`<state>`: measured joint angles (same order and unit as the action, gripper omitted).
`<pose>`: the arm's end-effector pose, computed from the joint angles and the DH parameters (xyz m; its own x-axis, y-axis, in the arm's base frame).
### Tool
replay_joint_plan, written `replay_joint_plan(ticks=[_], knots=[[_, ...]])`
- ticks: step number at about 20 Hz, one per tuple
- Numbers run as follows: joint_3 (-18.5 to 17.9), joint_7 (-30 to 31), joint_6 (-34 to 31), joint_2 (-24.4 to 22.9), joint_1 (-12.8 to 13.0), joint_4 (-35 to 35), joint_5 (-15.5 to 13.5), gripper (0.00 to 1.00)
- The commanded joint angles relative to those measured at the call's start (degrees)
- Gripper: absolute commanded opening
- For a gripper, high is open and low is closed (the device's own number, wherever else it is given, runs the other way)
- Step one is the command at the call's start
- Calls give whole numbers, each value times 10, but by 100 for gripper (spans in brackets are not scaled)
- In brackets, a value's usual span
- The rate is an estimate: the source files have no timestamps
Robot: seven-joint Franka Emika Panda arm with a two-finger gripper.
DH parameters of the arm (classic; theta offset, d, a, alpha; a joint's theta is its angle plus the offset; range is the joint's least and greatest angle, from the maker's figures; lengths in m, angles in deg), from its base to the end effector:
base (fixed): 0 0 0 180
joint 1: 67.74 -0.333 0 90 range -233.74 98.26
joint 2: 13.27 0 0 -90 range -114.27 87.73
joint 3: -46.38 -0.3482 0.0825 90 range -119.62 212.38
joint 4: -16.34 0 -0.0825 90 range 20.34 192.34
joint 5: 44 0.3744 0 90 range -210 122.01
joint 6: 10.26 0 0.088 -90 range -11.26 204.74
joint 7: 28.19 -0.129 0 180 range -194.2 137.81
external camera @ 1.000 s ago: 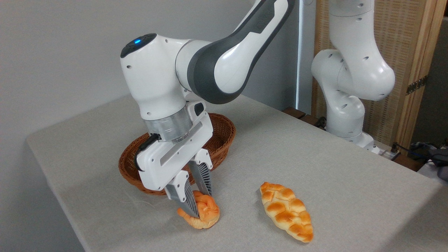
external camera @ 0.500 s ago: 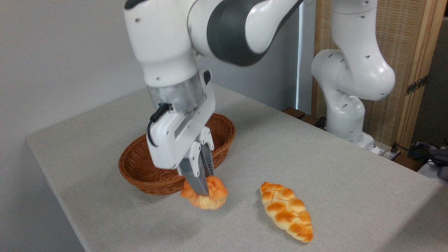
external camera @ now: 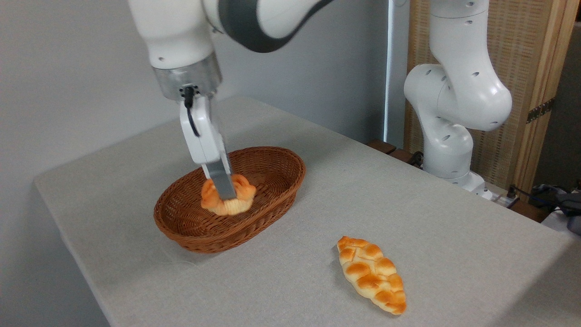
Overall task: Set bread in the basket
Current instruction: 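Lift the bun and carry it over the wicker basket, then open the gripper to drop the bun into the basket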
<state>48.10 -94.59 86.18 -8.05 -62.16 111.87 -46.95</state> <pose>0.5698 -0.0785 0.5484 0.2888 -0.9572 0.0187 -0.9539 -0.2861 0.0903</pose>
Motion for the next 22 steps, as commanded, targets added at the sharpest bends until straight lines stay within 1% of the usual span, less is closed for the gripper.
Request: replay_joint_plan(ticks=[1, 2, 4, 5, 6, 8, 12, 22], knots=[[29, 70, -14, 9, -1, -11, -3, 28], [35, 93, -11, 12, -2, -11, -5, 37], [50, 141, -7, 16, -2, -11, -6, 44], [61, 164, -7, 16, -2, -11, -6, 73], [71, 188, -9, 16, -1, -11, -4, 100], [86, 212, -11, 16, -1, -10, -4, 100], [104, 215, -12, 16, -2, -11, -4, 100], [106, 216, -12, 24, -1, -10, 0, 100]])
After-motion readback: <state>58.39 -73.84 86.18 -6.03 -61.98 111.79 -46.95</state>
